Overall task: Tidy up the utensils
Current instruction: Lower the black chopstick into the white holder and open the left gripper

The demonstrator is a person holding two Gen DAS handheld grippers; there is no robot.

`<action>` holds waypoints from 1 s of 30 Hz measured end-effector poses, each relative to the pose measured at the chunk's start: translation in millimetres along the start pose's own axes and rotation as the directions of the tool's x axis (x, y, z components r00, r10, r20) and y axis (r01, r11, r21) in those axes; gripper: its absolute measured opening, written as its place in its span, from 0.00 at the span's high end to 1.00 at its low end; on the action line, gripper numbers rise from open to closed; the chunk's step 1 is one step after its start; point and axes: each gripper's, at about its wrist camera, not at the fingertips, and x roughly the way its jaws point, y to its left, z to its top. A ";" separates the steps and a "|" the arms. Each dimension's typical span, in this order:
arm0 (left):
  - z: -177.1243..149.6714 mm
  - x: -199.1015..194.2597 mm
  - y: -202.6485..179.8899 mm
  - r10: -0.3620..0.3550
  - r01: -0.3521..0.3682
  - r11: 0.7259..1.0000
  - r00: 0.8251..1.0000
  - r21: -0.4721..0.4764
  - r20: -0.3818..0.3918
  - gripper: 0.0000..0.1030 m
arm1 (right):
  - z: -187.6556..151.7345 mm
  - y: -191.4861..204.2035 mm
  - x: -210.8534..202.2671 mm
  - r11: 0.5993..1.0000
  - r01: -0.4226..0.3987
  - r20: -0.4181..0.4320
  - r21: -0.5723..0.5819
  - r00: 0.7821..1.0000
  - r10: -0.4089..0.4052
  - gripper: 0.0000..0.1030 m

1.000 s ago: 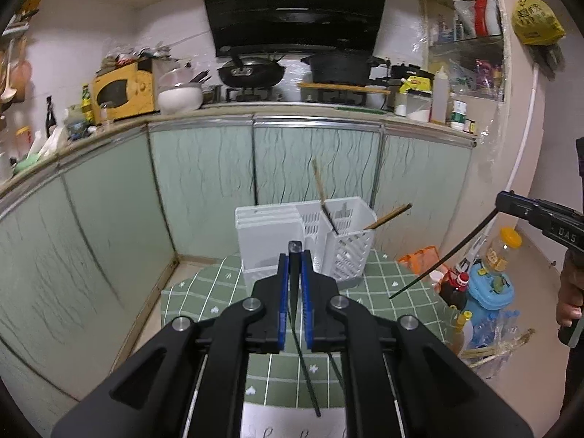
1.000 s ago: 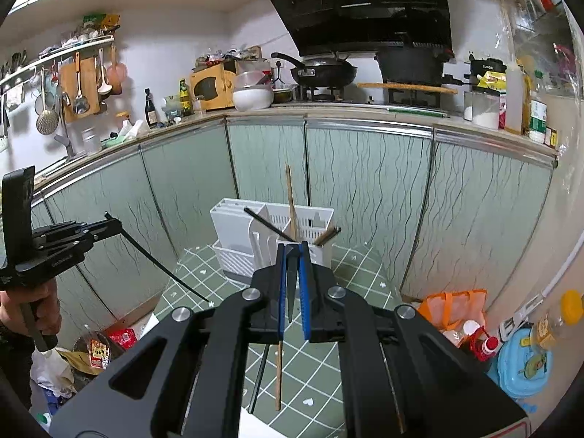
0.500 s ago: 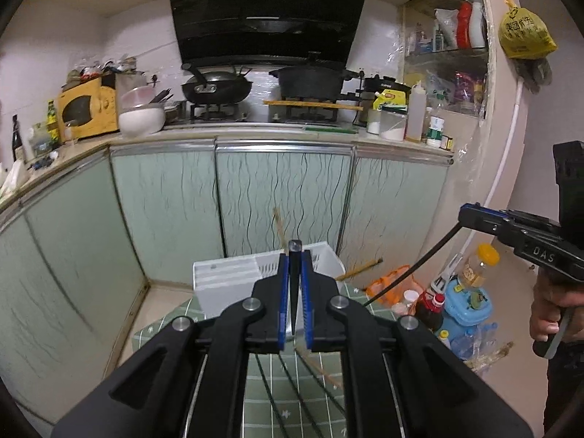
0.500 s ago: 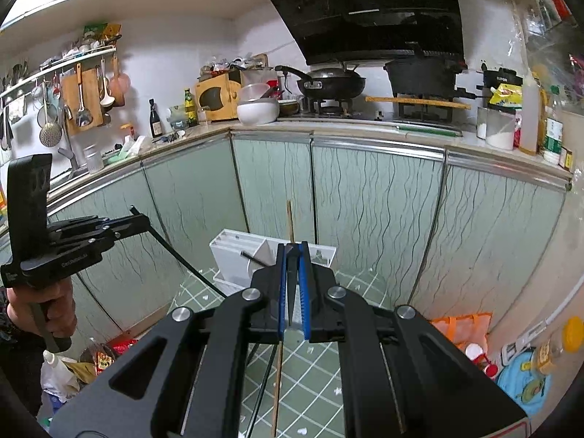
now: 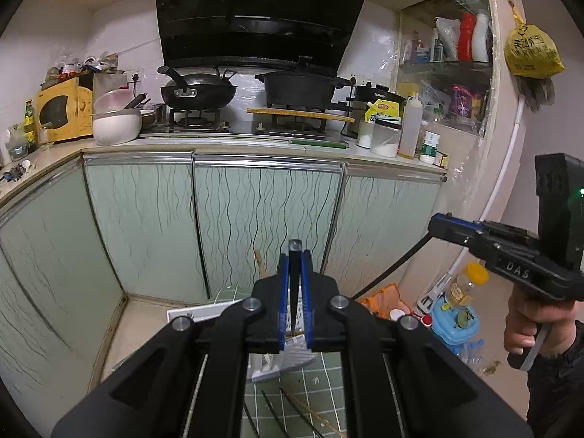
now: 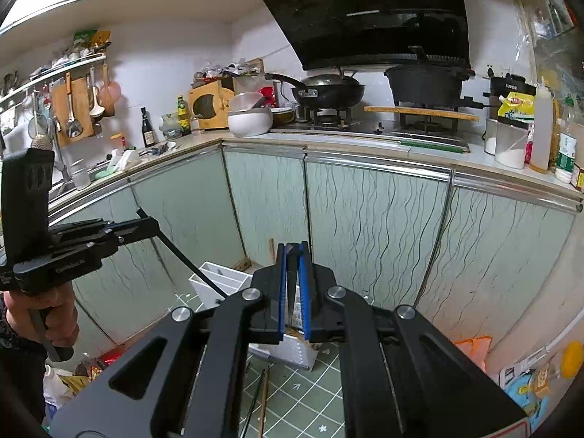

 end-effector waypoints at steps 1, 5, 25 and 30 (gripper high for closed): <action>1.8 4.6 0.6 0.000 0.000 1.000 1.000 0.003 -0.001 0.93 | 0.3 -2.3 4.9 1.000 -0.002 -0.005 0.001 1.000 0.002 0.94; 5.6 25.6 1.4 -0.005 0.005 1.000 1.000 0.019 -0.007 0.93 | -0.7 -13.6 26.8 1.000 -0.007 -0.022 0.012 1.000 0.007 0.94; -35.1 110.6 10.2 -0.055 0.062 0.995 0.995 0.084 -0.086 0.92 | -44.0 -37.1 101.6 0.998 -0.056 -0.102 -0.017 0.993 0.054 0.94; -42.3 113.8 14.1 -0.057 0.067 0.993 0.993 0.098 -0.101 0.92 | -54.2 -36.3 104.9 0.997 -0.041 -0.098 -0.068 0.995 0.035 0.70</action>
